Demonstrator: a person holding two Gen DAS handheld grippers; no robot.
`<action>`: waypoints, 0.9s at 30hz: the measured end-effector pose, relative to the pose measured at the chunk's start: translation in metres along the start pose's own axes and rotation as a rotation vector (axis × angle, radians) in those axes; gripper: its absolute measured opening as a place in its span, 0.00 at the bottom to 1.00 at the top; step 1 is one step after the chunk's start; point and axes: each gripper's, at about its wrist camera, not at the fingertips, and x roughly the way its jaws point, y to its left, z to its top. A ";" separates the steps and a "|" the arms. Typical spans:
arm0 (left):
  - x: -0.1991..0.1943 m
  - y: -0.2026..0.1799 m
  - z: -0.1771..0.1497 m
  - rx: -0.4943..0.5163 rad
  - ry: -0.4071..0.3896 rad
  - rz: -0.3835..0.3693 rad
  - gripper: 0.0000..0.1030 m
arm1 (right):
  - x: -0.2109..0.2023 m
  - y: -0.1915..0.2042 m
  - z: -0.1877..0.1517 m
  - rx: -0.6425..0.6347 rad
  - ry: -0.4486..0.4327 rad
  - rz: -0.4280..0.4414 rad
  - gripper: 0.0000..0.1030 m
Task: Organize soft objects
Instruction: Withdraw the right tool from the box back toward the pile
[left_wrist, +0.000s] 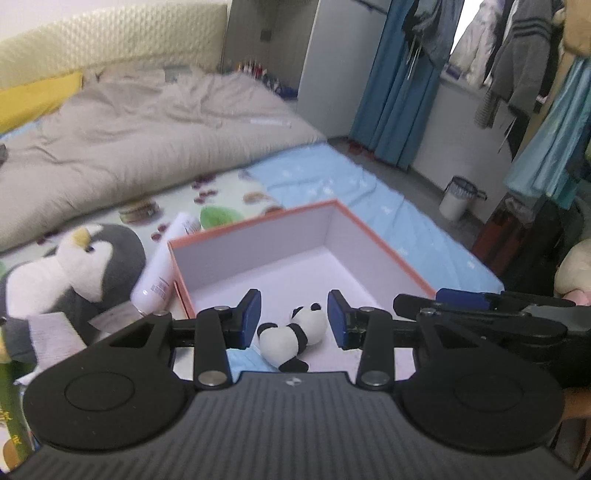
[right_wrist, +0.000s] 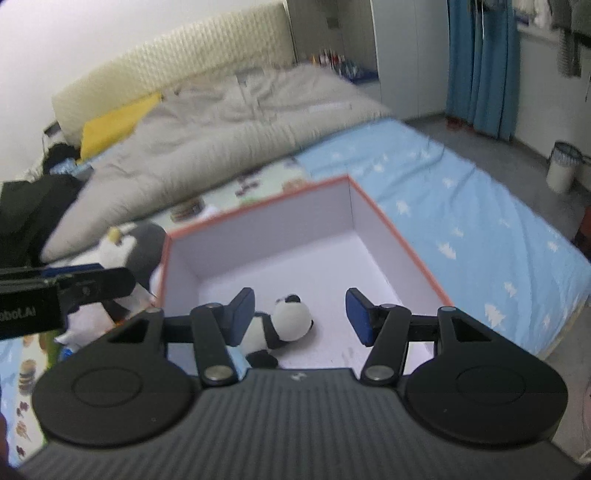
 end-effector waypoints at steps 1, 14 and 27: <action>-0.012 0.000 -0.002 0.003 -0.017 0.002 0.44 | -0.007 0.002 0.000 -0.003 -0.016 0.004 0.56; -0.138 0.018 -0.065 0.005 -0.151 0.081 0.44 | -0.095 0.049 -0.049 -0.066 -0.158 0.098 0.62; -0.228 0.034 -0.143 -0.055 -0.239 0.162 0.44 | -0.146 0.081 -0.104 -0.116 -0.200 0.193 0.62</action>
